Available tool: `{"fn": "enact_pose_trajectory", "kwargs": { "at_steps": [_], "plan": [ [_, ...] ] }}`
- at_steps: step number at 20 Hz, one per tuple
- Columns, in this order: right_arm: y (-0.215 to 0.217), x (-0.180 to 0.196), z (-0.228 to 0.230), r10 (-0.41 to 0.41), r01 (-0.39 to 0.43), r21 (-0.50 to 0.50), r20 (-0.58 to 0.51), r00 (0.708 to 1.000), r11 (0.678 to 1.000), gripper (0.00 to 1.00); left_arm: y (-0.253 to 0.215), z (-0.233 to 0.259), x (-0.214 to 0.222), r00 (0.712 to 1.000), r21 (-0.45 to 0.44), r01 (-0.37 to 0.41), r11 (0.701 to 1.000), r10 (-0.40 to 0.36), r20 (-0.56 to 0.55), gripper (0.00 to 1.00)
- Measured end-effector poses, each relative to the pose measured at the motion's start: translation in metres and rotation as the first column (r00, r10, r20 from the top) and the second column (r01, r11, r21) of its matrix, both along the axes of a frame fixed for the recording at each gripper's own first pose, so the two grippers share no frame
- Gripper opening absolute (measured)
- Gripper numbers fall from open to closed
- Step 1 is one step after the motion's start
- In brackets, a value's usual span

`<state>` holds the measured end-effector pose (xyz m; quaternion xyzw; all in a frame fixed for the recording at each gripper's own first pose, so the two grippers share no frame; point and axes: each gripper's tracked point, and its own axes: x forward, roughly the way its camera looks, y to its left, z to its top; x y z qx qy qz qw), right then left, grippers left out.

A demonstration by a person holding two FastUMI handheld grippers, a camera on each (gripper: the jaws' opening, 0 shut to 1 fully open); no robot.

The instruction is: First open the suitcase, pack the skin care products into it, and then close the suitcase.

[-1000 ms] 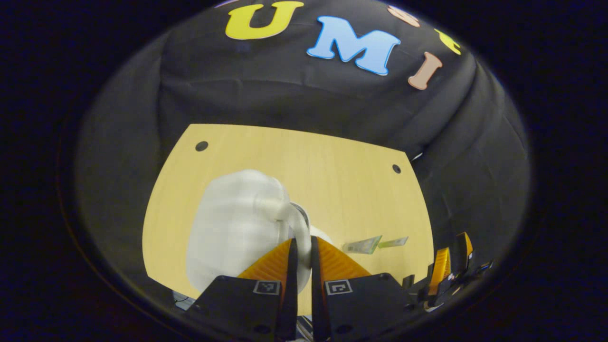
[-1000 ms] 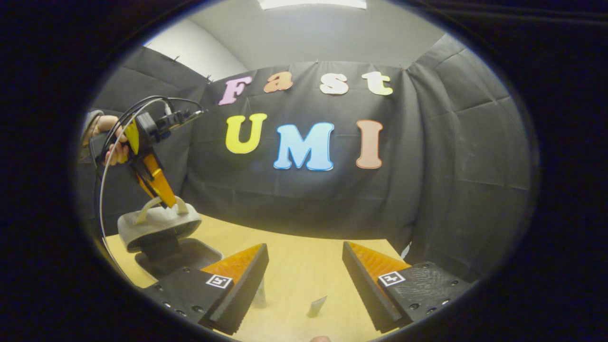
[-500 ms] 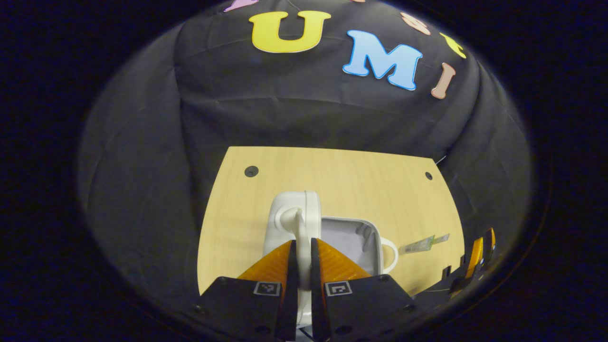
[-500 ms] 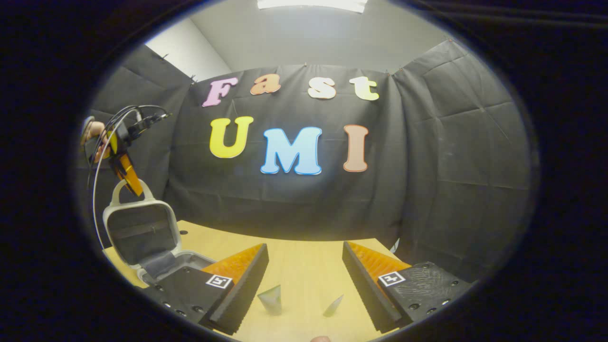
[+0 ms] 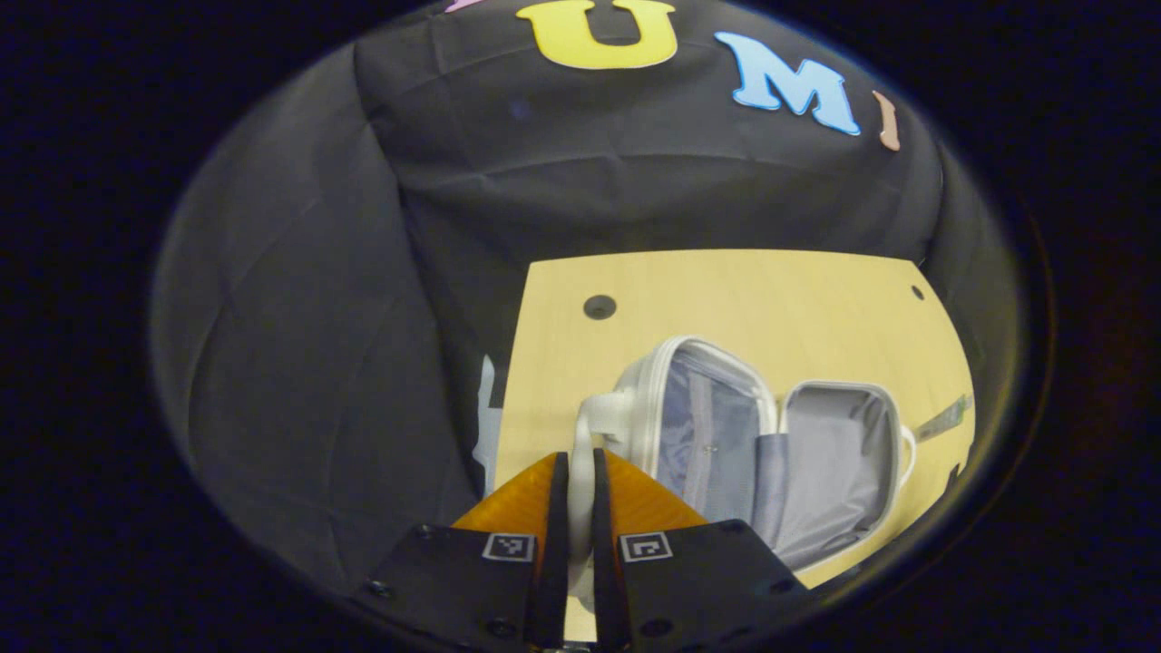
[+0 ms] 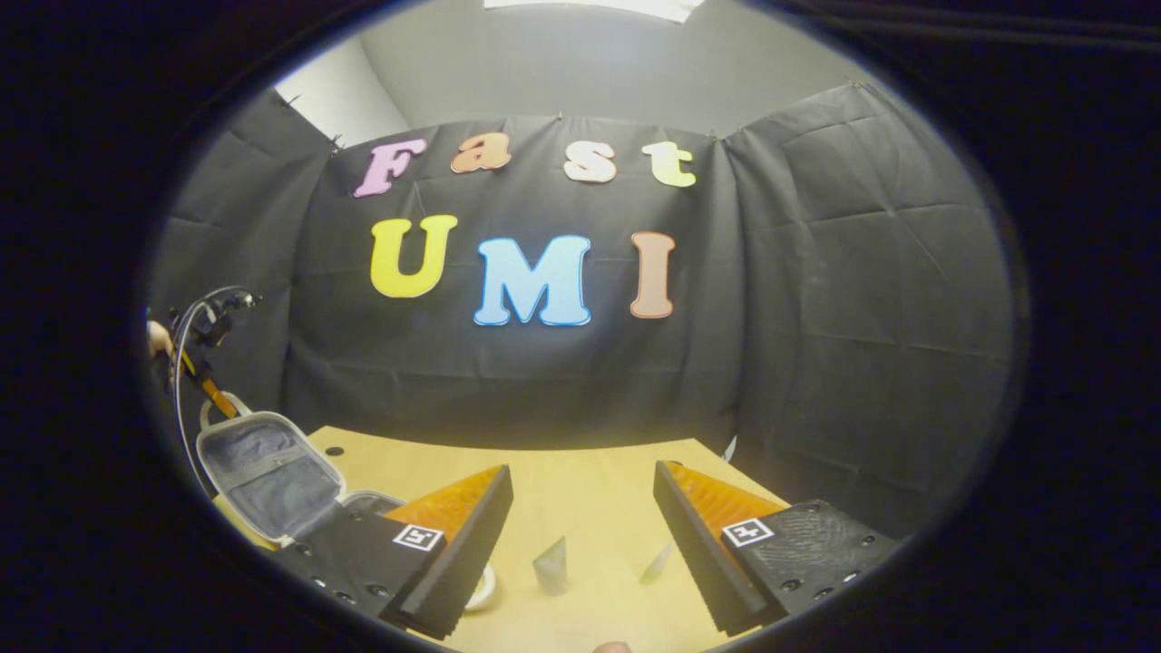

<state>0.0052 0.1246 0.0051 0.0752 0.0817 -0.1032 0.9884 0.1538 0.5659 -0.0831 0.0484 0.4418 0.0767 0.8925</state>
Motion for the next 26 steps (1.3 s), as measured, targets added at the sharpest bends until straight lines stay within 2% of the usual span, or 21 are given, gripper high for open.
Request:
{"fn": "enact_pose_trajectory", "kwargs": {
  "at_steps": [2,6,8,13,14,15,16,17,18,19,21,23,26],
  "plan": [
    [0.006,0.001,-0.004,-0.002,0.001,-0.009,-0.019,1.0,1.0,0.95,0.04,-0.046,-0.006,0.996,0.034,-0.044,0.998,0.046,-0.071,0.2],
    [0.014,0.005,-0.005,0.004,-0.005,-0.03,-0.049,0.999,1.0,0.95,0.075,-0.119,-0.013,0.98,-0.005,-0.091,0.996,0.089,-0.177,0.21],
    [0.017,0.006,-0.003,0.001,-0.003,-0.038,-0.049,0.999,0.999,0.95,0.079,-0.135,-0.011,0.977,-0.039,-0.112,0.993,0.103,-0.186,0.21],
    [0.023,0.003,-0.004,0.001,-0.005,-0.073,-0.067,0.998,0.997,0.95,0.094,-0.154,-0.003,0.982,-0.057,-0.128,0.99,0.118,-0.148,0.24],
    [0.025,0.002,-0.004,0.003,-0.008,-0.079,-0.066,0.998,0.997,0.95,0.092,-0.153,-0.005,0.982,-0.062,-0.141,0.988,0.131,-0.139,0.29],
    [0.025,0.001,-0.003,0.007,-0.012,-0.082,-0.063,0.998,0.997,0.95,0.091,-0.154,-0.006,0.984,-0.071,-0.141,0.987,0.132,-0.122,0.3],
    [0.024,0.001,-0.002,0.01,-0.015,-0.082,-0.059,0.998,0.996,0.95,0.087,-0.154,-0.004,0.986,-0.071,-0.148,0.986,0.141,-0.093,0.43],
    [0.023,0.002,-0.002,0.012,-0.017,-0.08,-0.057,0.998,0.997,0.95,0.082,-0.153,-0.002,0.986,-0.082,-0.157,0.984,0.152,-0.061,0.42],
    [0.02,0.001,-0.002,0.012,-0.016,-0.077,-0.053,0.999,0.997,0.95,0.087,-0.142,-0.002,0.985,-0.059,-0.174,0.983,0.172,-0.024,0.59],
    [0.018,0.001,-0.001,0.015,-0.018,-0.071,-0.046,0.999,0.997,0.95,0.088,-0.132,-0.002,0.982,-0.048,-0.184,0.982,0.185,0.023,0.67],
    [0.014,0.0,0.001,0.027,-0.028,-0.066,-0.027,0.999,0.997,0.95,0.082,-0.107,0.001,0.968,-0.06,-0.211,0.976,0.218,0.125,0.95],
    [0.006,-0.001,0.0,0.04,-0.041,-0.066,-0.016,0.999,0.997,0.95,0.076,-0.074,0.002,0.939,-0.073,-0.24,0.968,0.251,0.237,0.96],
    [-0.008,-0.005,-0.001,0.063,-0.062,-0.067,0.01,0.998,0.996,0.95,0.055,-0.025,0.002,0.875,-0.105,-0.254,0.961,0.275,0.399,0.96]
  ]
}}
